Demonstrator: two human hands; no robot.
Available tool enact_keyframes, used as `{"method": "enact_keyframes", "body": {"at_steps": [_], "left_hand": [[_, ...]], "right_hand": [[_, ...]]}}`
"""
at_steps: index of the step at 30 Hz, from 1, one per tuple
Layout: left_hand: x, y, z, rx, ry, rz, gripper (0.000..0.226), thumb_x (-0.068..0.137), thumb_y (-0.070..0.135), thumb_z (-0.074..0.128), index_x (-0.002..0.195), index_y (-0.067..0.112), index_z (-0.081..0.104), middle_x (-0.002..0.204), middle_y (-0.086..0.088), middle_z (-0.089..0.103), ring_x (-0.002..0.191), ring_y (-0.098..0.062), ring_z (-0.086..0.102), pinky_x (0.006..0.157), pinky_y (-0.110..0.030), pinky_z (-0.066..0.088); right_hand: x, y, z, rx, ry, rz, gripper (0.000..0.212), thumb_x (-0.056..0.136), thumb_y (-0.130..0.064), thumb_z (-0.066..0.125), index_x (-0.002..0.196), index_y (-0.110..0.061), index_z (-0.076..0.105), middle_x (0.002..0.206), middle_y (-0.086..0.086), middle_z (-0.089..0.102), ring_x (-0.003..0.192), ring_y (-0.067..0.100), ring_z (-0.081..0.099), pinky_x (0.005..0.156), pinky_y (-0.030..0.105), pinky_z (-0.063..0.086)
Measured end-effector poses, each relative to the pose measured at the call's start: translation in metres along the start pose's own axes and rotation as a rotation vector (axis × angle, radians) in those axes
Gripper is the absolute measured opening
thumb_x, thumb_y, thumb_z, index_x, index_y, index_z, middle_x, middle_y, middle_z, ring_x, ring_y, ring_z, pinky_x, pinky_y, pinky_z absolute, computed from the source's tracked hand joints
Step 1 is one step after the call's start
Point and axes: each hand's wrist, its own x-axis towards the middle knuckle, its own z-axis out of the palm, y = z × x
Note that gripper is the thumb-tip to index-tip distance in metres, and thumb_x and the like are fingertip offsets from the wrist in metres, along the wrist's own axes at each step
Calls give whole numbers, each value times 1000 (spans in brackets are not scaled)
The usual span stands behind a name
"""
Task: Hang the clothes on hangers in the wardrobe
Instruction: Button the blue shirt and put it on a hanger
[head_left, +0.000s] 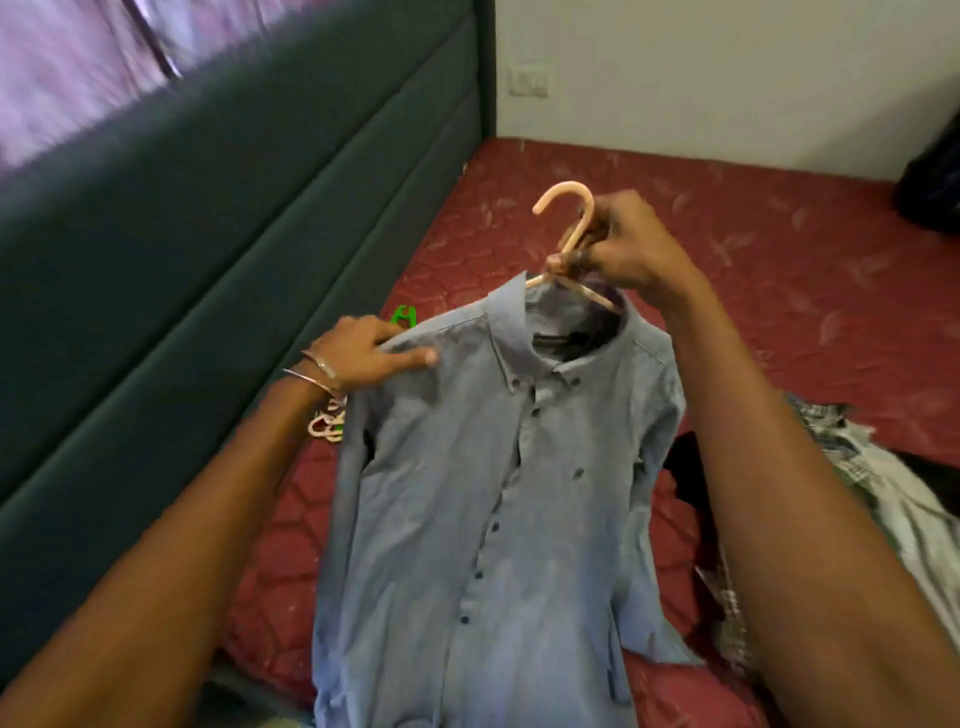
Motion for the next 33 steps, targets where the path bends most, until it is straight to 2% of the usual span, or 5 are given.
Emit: {"method": "enact_keyframes", "body": {"at_steps": [6,12,17,22,33], "left_hand": [[-81,0,-77,6,122,92,26,74,41,77,70,18,66,67,-8,64,67,-22,59,61,-31,42],[-141,12,-109,160,483,72,21,76,30,77,93,19,73,87,-11,71,84,-33,67,70,-35,48],[-187,-5,-119,321,43,-271,36,67,57,76,83,24,72,90,-4,71,82,-24,64,72,-31,51],[-210,10,-137,-101,786,111,56,67,55,73,107,16,66,95,-3,63,85,-20,59,83,-34,47],[-238,19,-104,55,975,321,38,71,6,78,107,3,67,94,-15,65,82,-31,64,74,-35,51]], "right_hand": [[-39,-80,-53,-8,62,-57,11,73,-10,80,70,-11,69,63,-1,67,51,-1,62,52,15,46],[-65,-123,-57,55,186,-3,12,77,-12,79,72,-10,67,70,8,71,66,18,71,69,38,59],[-94,-154,-69,349,203,-59,11,81,10,63,75,2,59,72,27,65,65,36,71,61,45,57],[-121,-202,-62,306,71,-138,7,87,10,59,91,14,55,76,31,63,71,38,71,68,47,60],[-176,-243,-70,292,88,-200,9,87,13,57,95,16,56,80,31,63,70,37,71,63,38,61]]}}
